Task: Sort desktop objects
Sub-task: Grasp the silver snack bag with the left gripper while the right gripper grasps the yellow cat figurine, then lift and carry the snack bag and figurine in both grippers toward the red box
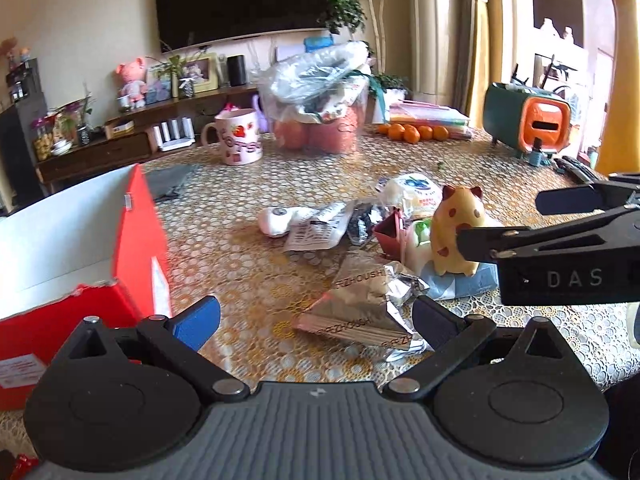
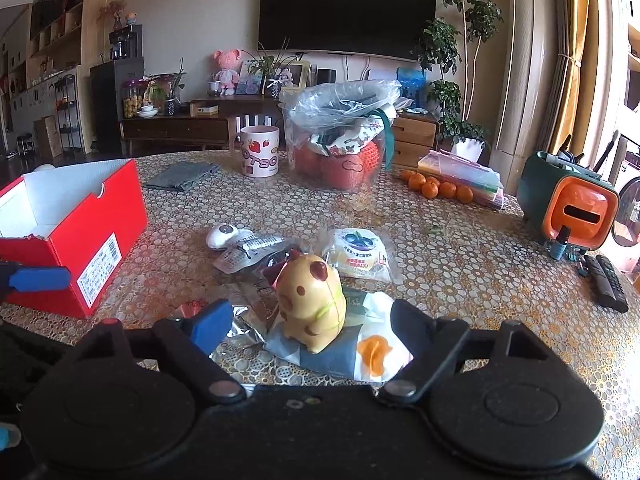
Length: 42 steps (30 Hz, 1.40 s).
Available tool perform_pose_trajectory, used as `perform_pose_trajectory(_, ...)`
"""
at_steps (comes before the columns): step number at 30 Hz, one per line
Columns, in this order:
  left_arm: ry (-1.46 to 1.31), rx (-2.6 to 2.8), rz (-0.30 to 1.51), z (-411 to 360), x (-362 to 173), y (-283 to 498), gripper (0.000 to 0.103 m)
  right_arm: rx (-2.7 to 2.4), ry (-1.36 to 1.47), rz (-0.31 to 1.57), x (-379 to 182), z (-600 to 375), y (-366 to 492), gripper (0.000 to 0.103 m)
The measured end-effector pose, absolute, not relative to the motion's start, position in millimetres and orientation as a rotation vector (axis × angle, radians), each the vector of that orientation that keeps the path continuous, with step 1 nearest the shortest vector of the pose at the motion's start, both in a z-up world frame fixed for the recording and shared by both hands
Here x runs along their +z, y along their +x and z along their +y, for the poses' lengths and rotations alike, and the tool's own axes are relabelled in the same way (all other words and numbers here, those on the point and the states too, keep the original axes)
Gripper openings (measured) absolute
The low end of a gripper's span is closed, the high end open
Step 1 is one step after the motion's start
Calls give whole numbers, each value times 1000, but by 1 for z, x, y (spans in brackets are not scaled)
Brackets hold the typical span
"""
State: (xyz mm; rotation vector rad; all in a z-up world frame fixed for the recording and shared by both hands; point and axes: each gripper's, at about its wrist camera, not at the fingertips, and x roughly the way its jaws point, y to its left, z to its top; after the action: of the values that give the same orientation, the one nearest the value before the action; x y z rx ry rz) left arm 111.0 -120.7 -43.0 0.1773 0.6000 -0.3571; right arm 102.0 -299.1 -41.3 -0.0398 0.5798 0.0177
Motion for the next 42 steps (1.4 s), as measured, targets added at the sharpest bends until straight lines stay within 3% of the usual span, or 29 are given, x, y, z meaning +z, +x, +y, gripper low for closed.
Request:
perform_pose_trajectory(13, 237, -439, 625, -146, -70, 149, 102, 16, -46, 628, -58, -299, 134, 81)
perform_pose_trajectory(24, 241, -472, 650, -154, -81, 161, 99, 20, -41, 647, -66, -298, 151, 67)
perform_pose_trajectory(30, 228, -480, 665, -155, -84, 166, 92, 11, -30, 653, -71, -300, 157, 60)
perform_pose_trajectory(35, 214, -498, 679, -156, -86, 167, 77, 11, -13, 656, -71, -301, 158, 55)
perform_pose_trajectory(42, 208, -499, 683, -156, -84, 168, 64, 8, -15, 645, -69, -300, 158, 49)
